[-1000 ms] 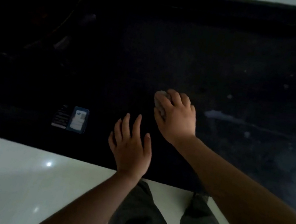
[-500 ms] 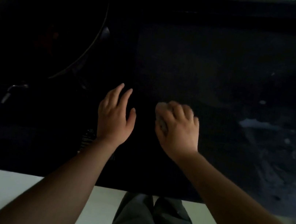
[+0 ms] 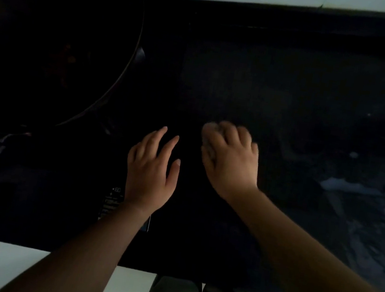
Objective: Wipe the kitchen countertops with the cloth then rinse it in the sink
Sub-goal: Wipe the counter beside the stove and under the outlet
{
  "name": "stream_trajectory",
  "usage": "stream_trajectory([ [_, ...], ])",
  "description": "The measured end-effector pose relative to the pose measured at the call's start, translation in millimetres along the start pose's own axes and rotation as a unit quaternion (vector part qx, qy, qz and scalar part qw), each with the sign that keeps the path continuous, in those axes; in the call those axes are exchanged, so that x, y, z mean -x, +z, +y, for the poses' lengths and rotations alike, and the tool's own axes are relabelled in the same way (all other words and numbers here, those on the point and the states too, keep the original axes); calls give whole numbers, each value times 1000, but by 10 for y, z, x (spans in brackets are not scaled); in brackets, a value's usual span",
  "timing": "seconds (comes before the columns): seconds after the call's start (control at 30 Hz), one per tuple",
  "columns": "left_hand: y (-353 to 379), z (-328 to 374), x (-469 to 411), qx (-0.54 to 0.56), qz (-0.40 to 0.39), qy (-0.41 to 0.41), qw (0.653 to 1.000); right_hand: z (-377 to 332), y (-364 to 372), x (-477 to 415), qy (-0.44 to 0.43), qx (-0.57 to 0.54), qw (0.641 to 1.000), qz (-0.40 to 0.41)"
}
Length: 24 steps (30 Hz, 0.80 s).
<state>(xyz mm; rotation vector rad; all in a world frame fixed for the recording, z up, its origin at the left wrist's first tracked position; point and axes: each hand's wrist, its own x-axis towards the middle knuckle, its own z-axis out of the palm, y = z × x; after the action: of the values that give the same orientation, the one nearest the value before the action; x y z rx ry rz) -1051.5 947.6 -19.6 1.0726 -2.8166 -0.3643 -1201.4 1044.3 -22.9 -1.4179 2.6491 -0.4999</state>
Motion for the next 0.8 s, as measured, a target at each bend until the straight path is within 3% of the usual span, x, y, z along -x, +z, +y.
stream_trajectory([
  [0.13,15,-8,-2,0,-2,-1,1000,269,-126,374,-35,12,999,6],
  [0.27,43,-11,0,-1,1,1,1000,381,-113,-414,127,1,990,56],
  [0.33,49,-17,-2,-9,1,1,1000,253,-26,-866,168,-10,984,63],
  [0.47,41,-14,-22,-11,-6,-1,1000,-2,81,-1064,48,-9,999,21],
  [0.57,34,-12,-27,-8,-9,1,1000,2,32,-555,-81,-25,996,-3],
  [0.67,30,-15,-26,-3,-11,-5,1000,246,-79,-80,-120,-9,993,5],
  [0.73,32,-6,-22,3,-13,-6,1000,533,-156,-166,-58,7,998,28],
  [0.8,36,-4,-22,-2,-17,-5,1000,727,-196,-518,60,19,996,60],
])
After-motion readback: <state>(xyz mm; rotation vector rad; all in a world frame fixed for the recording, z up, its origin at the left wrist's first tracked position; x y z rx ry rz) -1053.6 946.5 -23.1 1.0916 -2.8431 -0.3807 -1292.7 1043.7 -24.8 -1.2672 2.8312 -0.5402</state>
